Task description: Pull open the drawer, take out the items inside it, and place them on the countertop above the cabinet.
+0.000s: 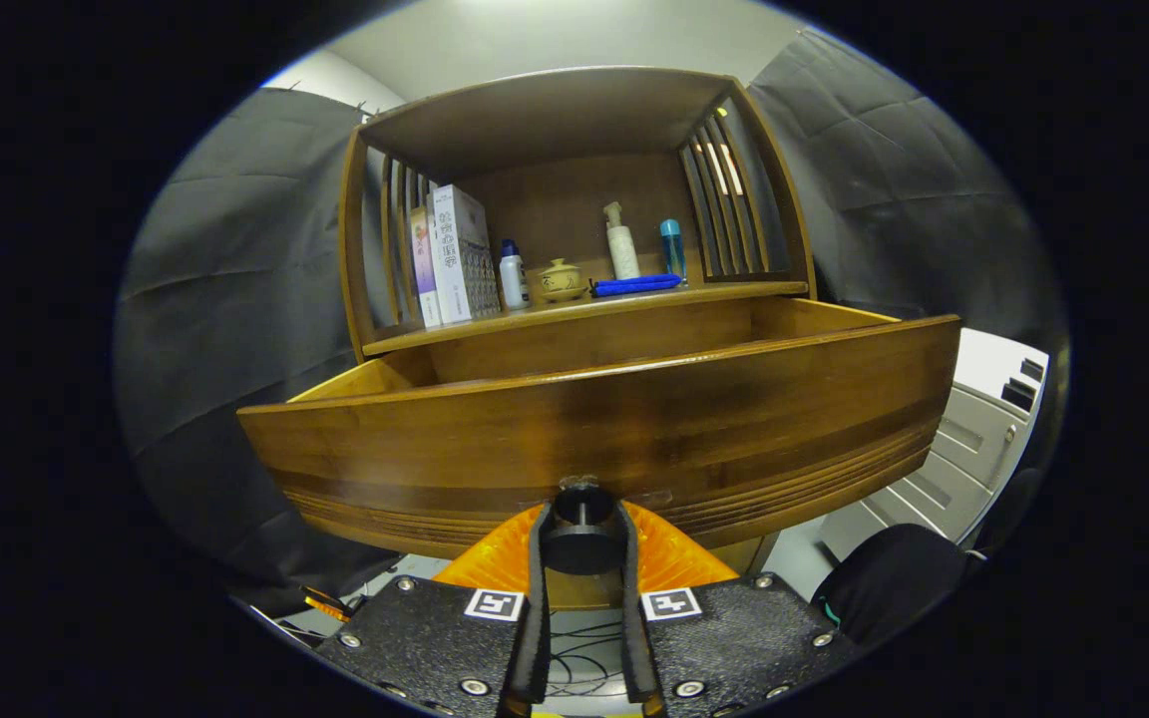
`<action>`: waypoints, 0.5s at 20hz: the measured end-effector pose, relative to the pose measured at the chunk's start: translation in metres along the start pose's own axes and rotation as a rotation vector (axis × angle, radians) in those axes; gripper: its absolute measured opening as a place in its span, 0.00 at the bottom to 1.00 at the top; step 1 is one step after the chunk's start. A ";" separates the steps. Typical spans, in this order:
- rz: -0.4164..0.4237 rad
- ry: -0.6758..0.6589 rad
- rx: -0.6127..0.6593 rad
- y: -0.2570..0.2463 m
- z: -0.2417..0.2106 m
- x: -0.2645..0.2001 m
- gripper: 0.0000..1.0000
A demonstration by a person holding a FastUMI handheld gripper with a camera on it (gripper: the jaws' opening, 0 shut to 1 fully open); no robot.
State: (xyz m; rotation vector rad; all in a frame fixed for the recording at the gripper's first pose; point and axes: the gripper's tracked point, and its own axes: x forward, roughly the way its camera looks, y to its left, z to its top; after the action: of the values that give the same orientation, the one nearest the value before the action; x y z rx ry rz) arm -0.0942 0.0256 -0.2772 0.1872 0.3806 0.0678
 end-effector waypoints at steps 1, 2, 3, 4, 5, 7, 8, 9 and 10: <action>-0.012 0.027 -0.001 0.000 -0.003 -0.001 0.32; -0.003 0.019 -0.011 0.003 0.003 -0.007 0.41; 0.007 -0.030 -0.004 0.007 0.018 -0.014 0.50; 0.019 -0.071 0.019 0.012 0.033 -0.018 0.59; 0.027 -0.103 0.041 0.014 0.041 -0.022 0.68; 0.050 -0.129 0.021 0.020 0.055 -0.033 0.86; 0.048 -0.134 -0.001 0.018 0.064 -0.037 0.96; 0.056 -0.149 -0.020 0.021 0.077 -0.040 0.96; 0.063 -0.172 -0.035 0.024 0.093 -0.040 0.96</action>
State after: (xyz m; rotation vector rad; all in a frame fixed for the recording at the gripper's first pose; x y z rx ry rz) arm -0.0974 0.0297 -0.1728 0.1694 0.2018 0.1194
